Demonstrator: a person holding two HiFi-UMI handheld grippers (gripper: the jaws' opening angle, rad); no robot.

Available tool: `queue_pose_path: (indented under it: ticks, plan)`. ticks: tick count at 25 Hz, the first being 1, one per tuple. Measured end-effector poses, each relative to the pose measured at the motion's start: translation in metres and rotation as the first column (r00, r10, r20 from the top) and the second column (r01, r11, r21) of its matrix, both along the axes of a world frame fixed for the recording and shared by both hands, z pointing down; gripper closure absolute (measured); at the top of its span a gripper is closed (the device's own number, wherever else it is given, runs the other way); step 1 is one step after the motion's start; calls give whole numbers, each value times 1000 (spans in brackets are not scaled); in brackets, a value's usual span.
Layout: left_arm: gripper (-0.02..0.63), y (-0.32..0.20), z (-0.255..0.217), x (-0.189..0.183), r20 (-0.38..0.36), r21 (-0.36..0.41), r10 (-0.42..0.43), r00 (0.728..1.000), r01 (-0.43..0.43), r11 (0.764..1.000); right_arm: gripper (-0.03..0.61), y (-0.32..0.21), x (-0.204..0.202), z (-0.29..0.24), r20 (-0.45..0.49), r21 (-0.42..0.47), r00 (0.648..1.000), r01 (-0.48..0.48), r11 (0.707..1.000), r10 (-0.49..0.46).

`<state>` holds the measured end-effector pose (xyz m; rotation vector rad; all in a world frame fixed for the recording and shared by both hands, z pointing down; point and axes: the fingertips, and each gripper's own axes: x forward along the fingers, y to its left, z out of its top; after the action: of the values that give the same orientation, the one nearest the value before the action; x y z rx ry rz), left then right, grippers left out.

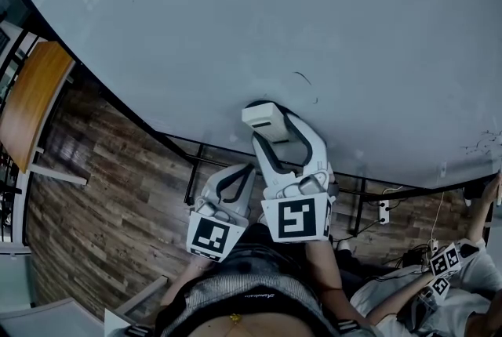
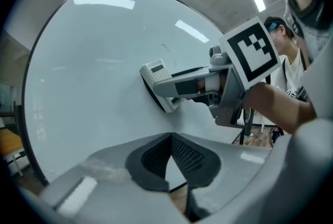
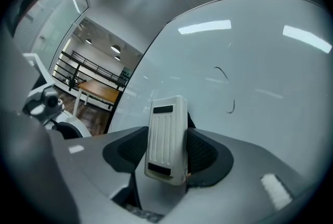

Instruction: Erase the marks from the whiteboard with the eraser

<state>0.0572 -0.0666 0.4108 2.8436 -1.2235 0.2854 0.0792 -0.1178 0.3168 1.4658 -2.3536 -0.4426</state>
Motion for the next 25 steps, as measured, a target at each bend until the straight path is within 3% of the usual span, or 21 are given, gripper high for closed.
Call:
queue_pose_path:
  ticks: [4, 12, 20, 25]
  plan:
    - [614, 1, -1, -2, -4, 5, 6, 1000, -6, 1000, 337, 3, 8, -14, -30, 3, 999, -25, 1000, 25]
    - [614, -2, -2, 2, -5, 13, 36, 999, -36, 999, 337, 10, 35, -65, 33, 88, 997, -76, 993, 73]
    - [614, -4, -5, 1, 14, 39, 55, 998, -55, 998, 337, 9, 27, -80, 66, 105, 997, -44, 993, 37]
    - [614, -7, -9, -12, 21, 54, 24, 999, -25, 998, 337, 7, 4, -108, 80, 148, 996, 33, 988, -45]
